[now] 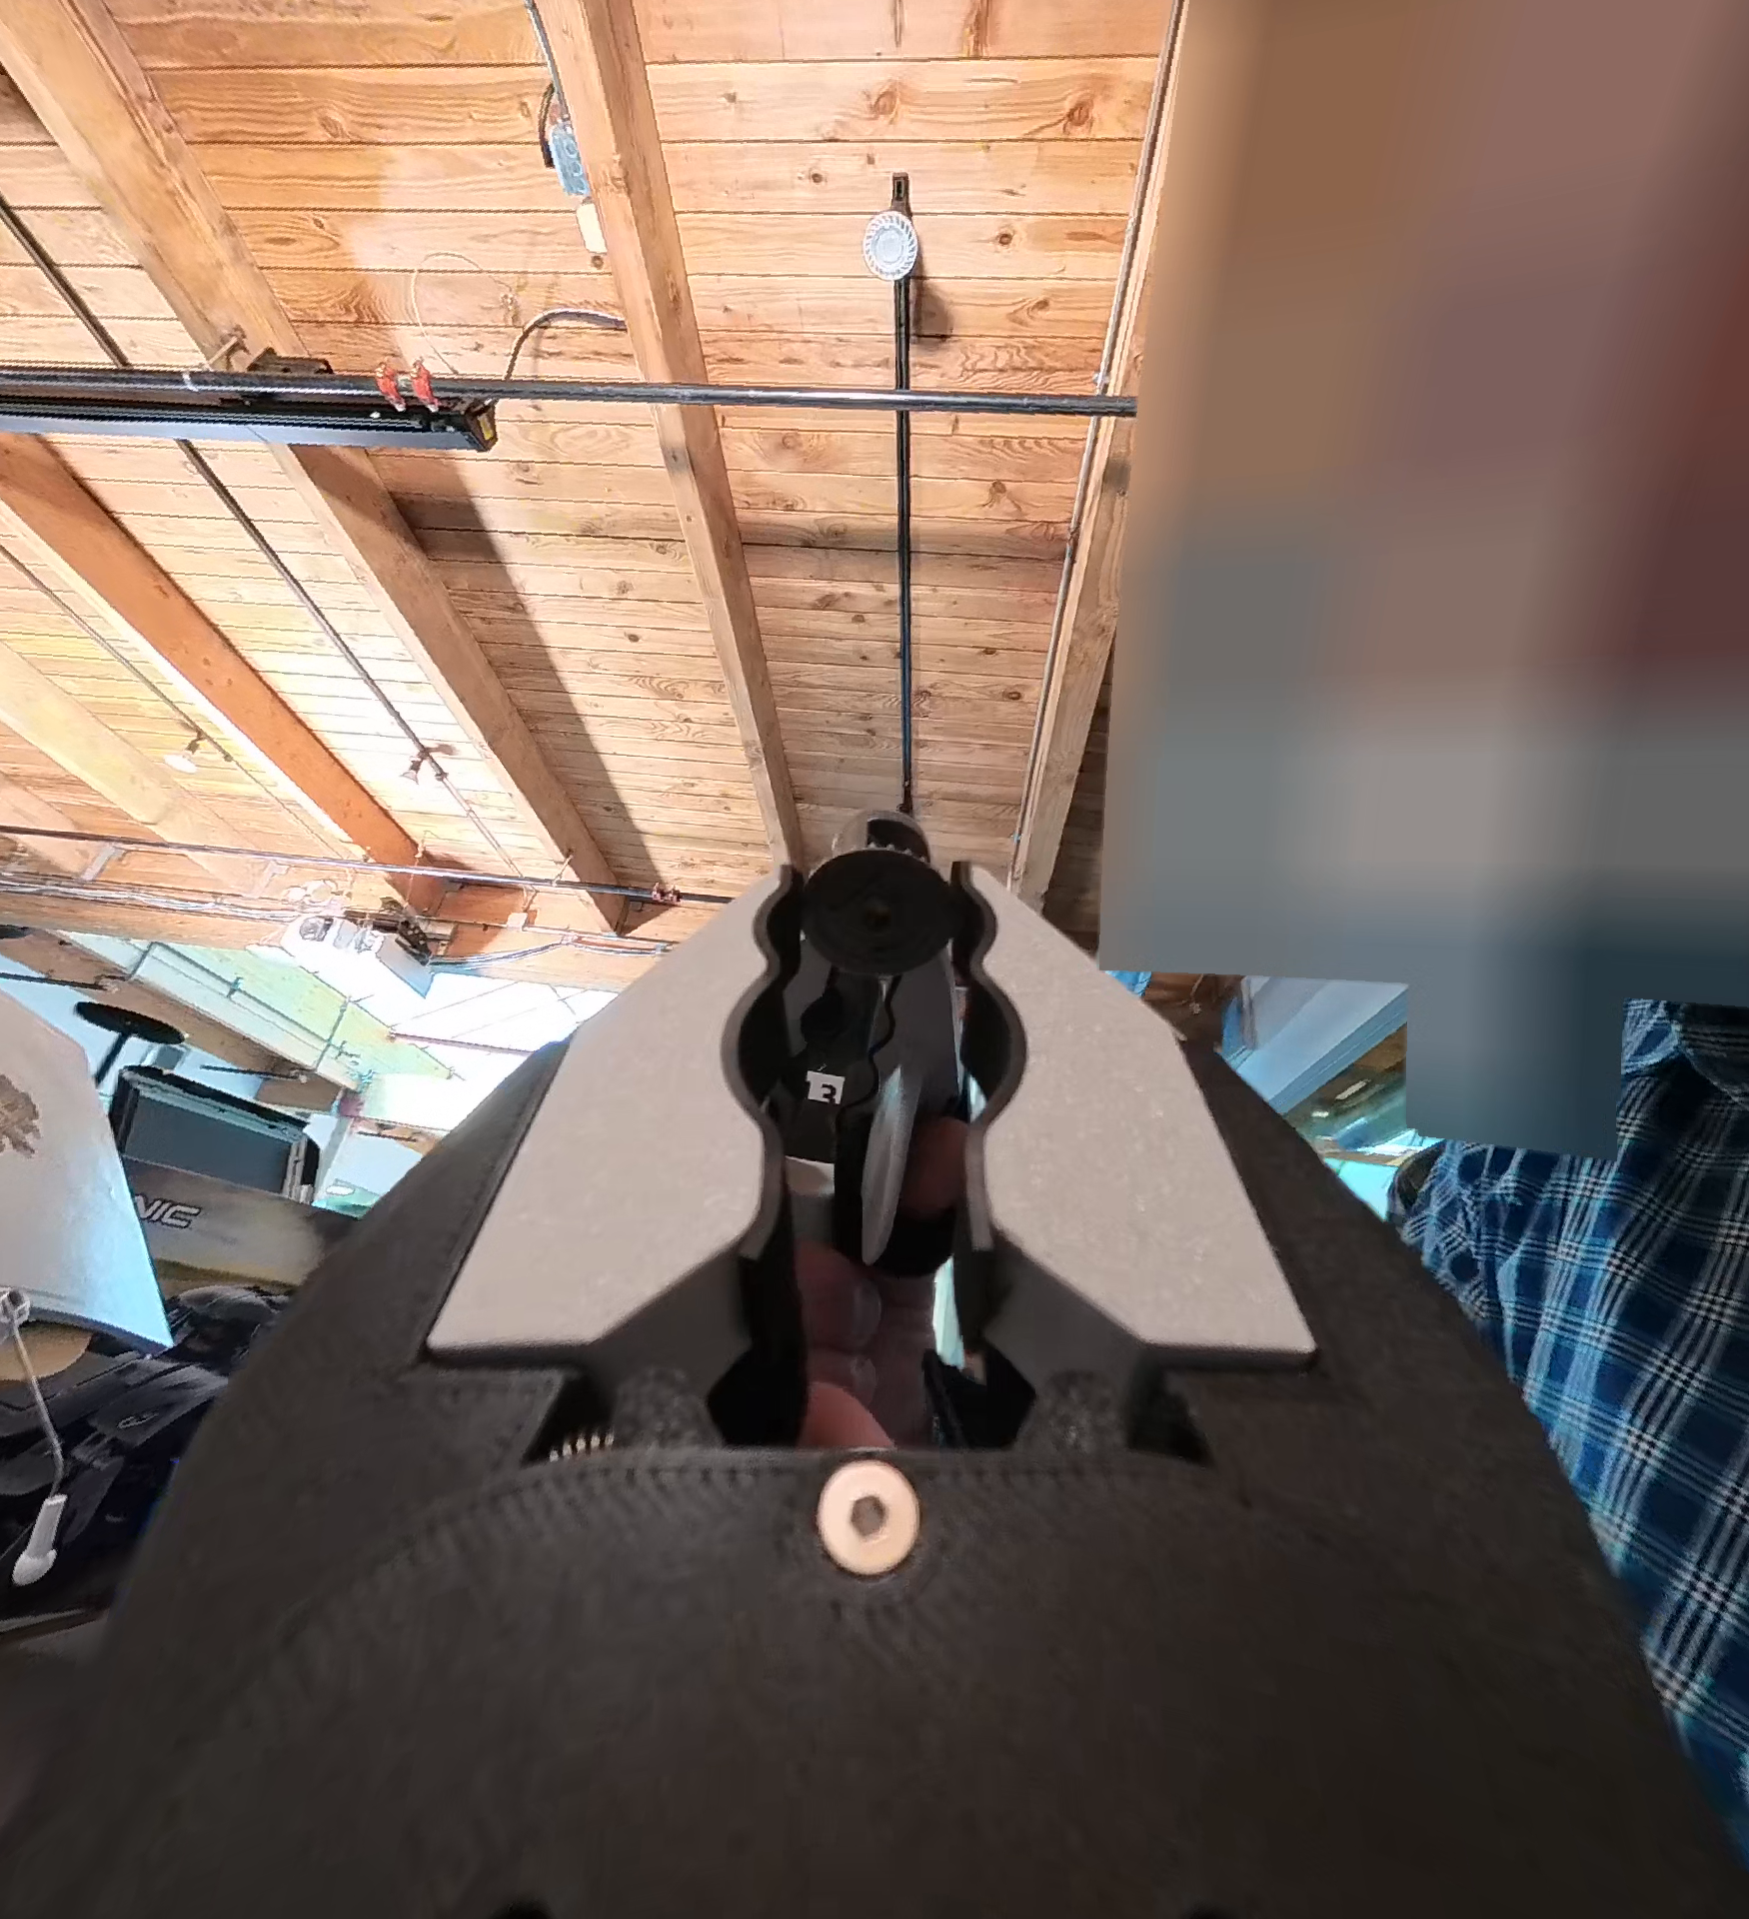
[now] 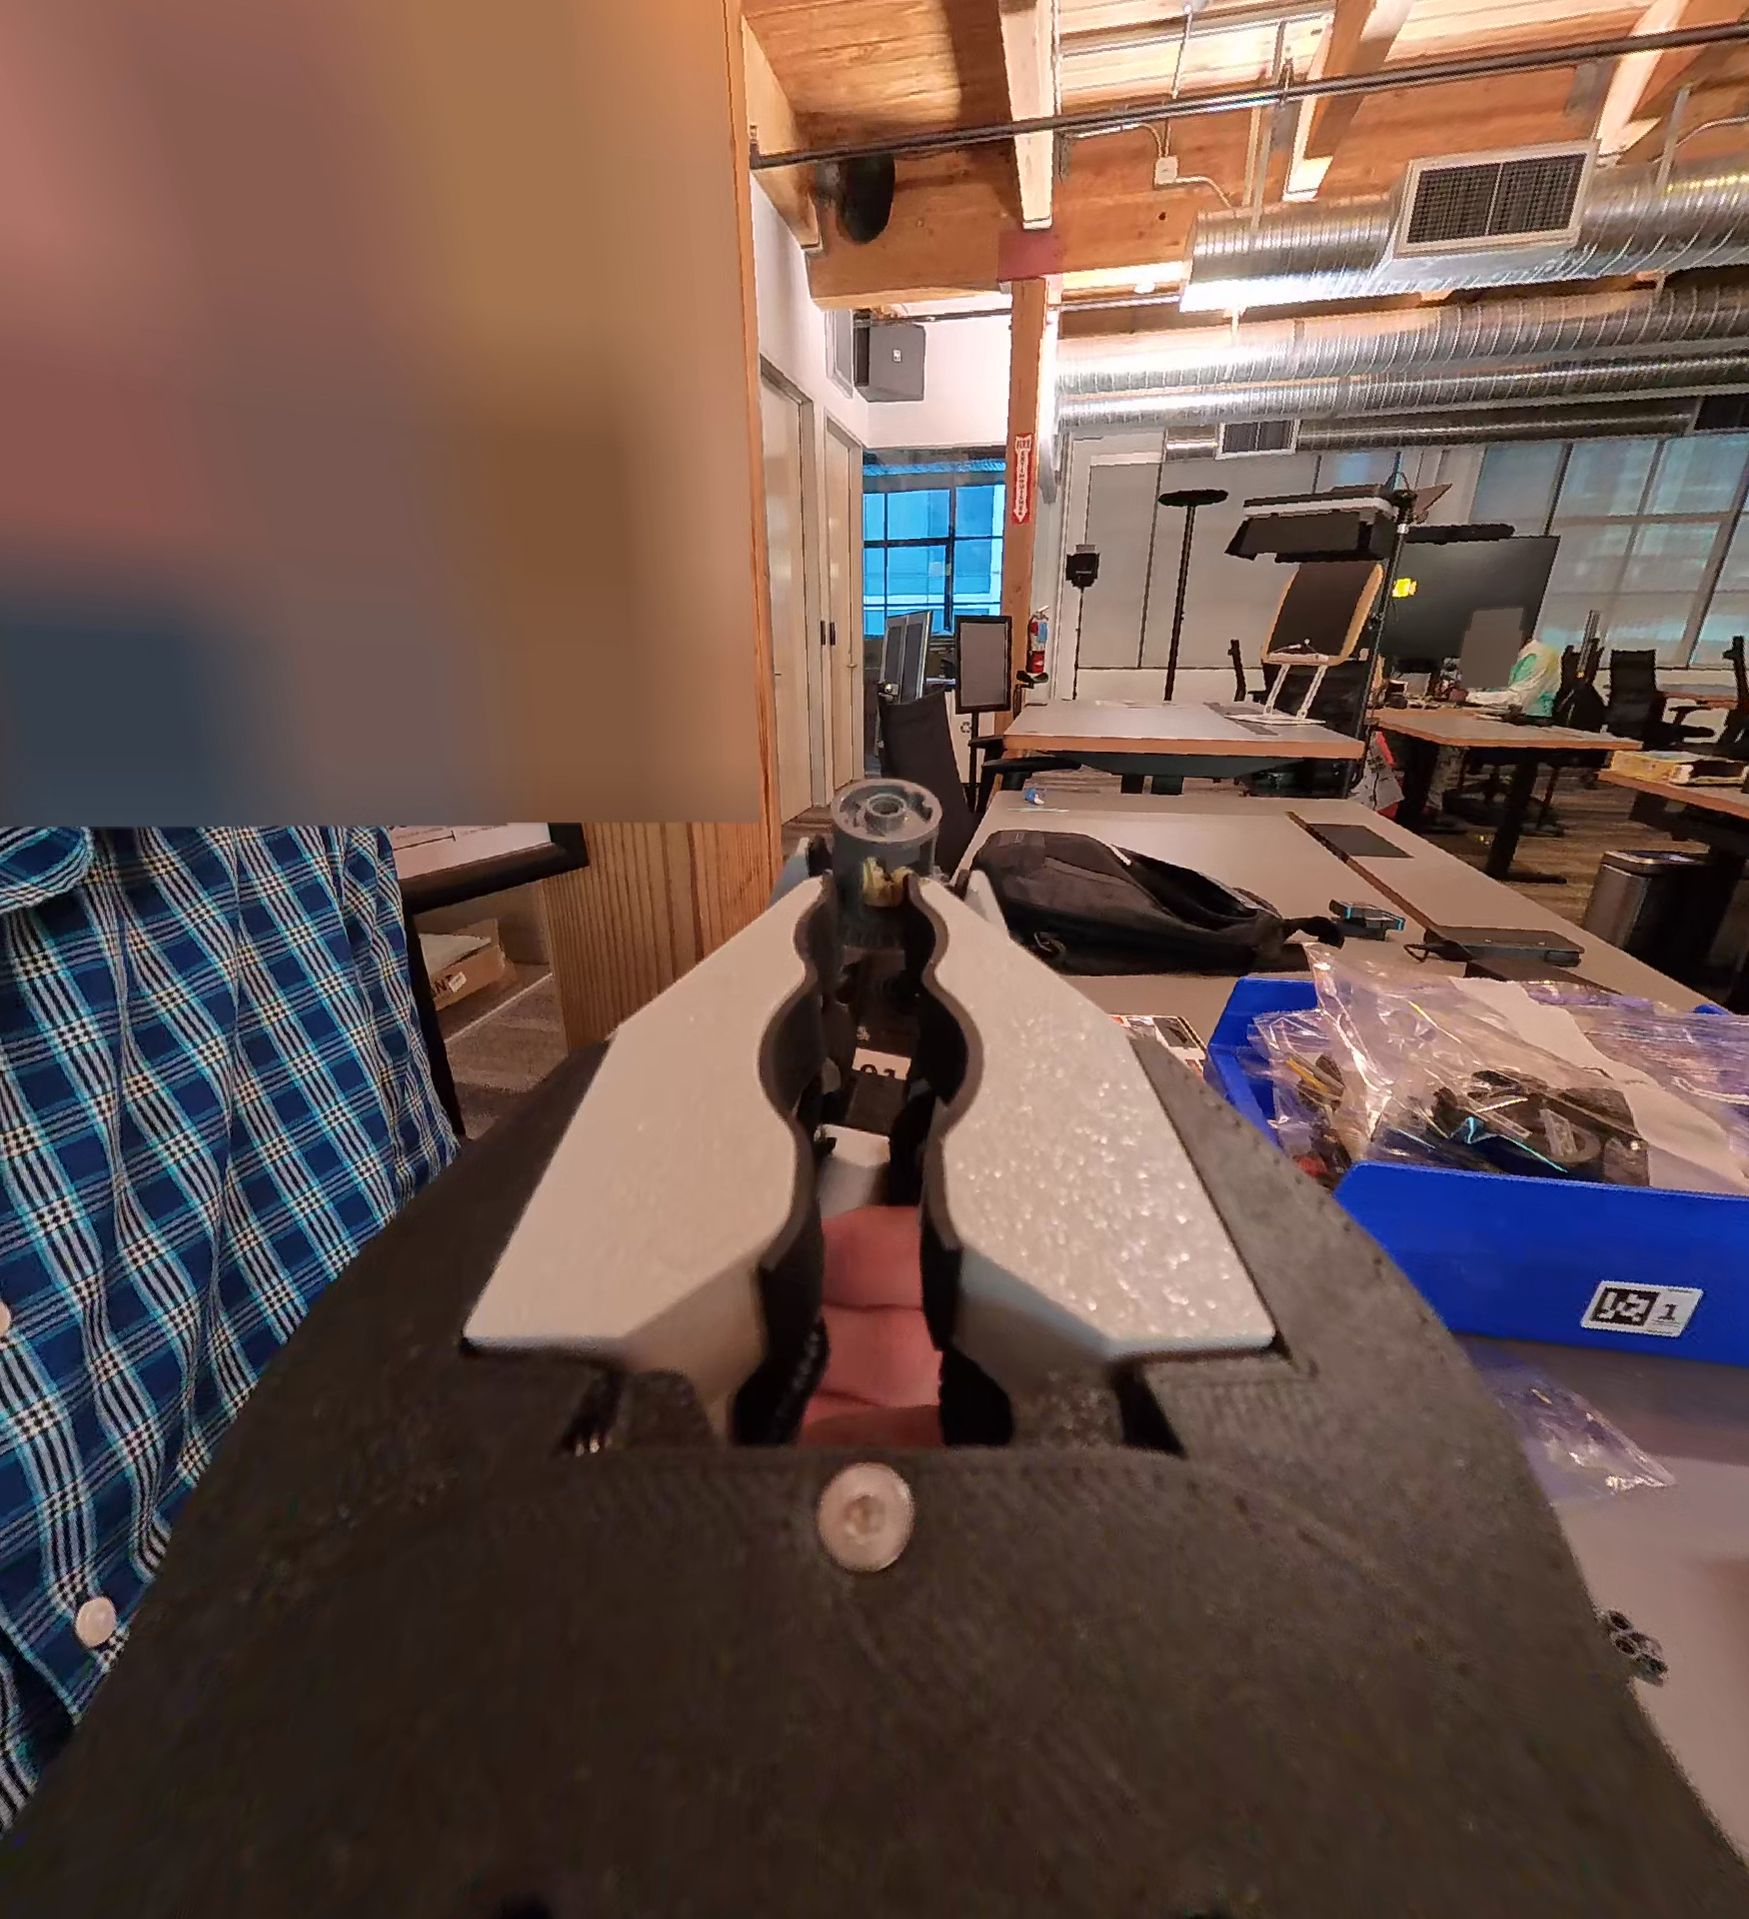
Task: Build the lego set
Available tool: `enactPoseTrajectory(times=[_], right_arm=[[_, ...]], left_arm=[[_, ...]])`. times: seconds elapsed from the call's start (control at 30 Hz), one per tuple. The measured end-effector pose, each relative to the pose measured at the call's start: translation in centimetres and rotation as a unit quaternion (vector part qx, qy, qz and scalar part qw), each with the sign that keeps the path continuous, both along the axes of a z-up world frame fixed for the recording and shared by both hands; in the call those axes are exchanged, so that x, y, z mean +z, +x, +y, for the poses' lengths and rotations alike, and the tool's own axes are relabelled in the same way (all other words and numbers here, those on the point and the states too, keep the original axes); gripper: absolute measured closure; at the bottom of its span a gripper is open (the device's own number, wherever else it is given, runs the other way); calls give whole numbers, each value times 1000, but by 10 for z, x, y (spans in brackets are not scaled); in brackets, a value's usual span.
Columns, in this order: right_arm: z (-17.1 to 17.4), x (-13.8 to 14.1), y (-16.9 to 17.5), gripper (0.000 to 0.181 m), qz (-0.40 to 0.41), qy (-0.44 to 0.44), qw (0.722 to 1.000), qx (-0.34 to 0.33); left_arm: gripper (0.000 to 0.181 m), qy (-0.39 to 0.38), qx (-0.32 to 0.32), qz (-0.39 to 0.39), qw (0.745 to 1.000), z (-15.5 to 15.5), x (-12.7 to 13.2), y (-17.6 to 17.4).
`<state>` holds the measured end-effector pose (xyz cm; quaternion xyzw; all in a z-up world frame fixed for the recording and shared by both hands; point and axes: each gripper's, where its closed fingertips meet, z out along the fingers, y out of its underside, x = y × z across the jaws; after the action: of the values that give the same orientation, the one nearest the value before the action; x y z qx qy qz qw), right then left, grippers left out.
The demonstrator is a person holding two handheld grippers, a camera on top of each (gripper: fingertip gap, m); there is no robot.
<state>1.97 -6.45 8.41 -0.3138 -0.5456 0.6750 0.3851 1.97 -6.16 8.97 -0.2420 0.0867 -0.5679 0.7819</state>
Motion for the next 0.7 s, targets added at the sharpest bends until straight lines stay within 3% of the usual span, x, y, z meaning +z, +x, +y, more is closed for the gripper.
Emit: enactPoseTrajectory(times=[0.7], right_arm=[[6, -4, 43, 176, 37, -26, 999, 14]], left_arm=[[155, -14, 64, 120, 991, 6, -3, 43]])
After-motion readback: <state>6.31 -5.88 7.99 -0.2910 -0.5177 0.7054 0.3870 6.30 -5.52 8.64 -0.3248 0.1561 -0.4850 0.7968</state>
